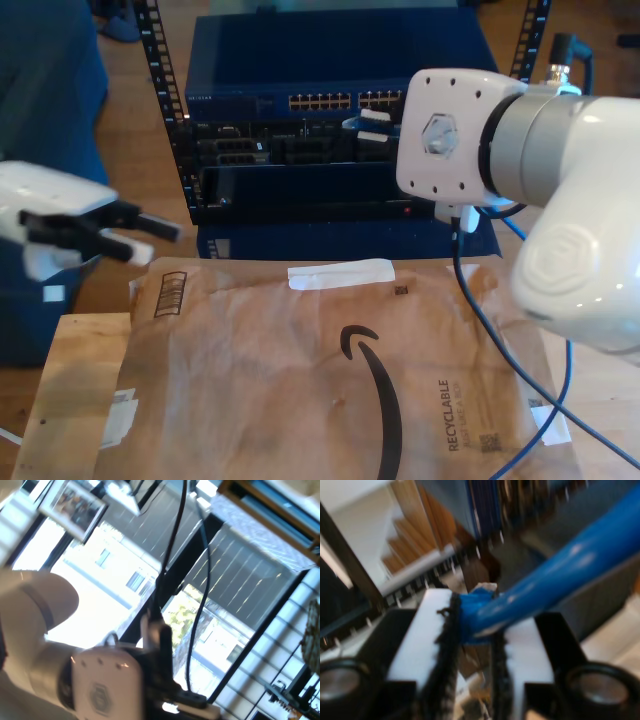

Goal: Grab the cable and plug it in

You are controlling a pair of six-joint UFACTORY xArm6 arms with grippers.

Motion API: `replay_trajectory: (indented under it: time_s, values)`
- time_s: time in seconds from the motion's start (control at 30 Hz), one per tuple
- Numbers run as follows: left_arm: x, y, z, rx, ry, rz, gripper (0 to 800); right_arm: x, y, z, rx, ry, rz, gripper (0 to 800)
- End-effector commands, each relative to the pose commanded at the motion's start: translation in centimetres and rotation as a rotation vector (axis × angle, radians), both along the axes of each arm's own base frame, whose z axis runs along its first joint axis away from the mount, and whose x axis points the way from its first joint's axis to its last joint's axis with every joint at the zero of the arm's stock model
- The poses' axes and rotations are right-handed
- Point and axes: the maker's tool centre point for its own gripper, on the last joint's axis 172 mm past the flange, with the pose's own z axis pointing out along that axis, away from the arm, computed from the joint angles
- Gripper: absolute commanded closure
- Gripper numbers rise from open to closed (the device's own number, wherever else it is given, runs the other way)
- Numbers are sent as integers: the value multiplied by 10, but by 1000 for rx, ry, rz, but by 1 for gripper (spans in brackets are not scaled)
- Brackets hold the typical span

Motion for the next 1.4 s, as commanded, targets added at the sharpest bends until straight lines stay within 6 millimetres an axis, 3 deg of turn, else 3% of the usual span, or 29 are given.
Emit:
replay_trajectory:
  time_s: [0.3, 0.5, 0.73, 0.83, 0.93, 1.07, 1.2, 1.4]
  values:
    - [-91, 104, -47, 254, -35, -102, 0, 24, -41, -14, -74, -125, -147, 794]
    - [-171, 145, -93, 310, -37, -135, 0, 36, -65, -24, -185, -221, -211, 797]
    - [-249, 150, -140, 370, -78, -201, 0, 46, -84, -21, -321, -342, -265, 796]
    - [-277, 139, -153, 361, -106, -232, 0, 46, -91, -27, -385, -363, -289, 796]
    - [-292, 141, -167, 371, -130, -218, 0, 48, -99, -26, -429, -377, -327, 796]
    - [-314, 149, -184, 392, -147, -196, 0, 52, -91, -24, -472, -405, -353, 796]
    - [-328, 142, -195, 376, -158, -177, 0, 56, -84, -18, -471, -411, -354, 796]
    - [-351, 142, -199, 391, -188, -177, 0, 57, -77, -25, -467, -396, -352, 796]
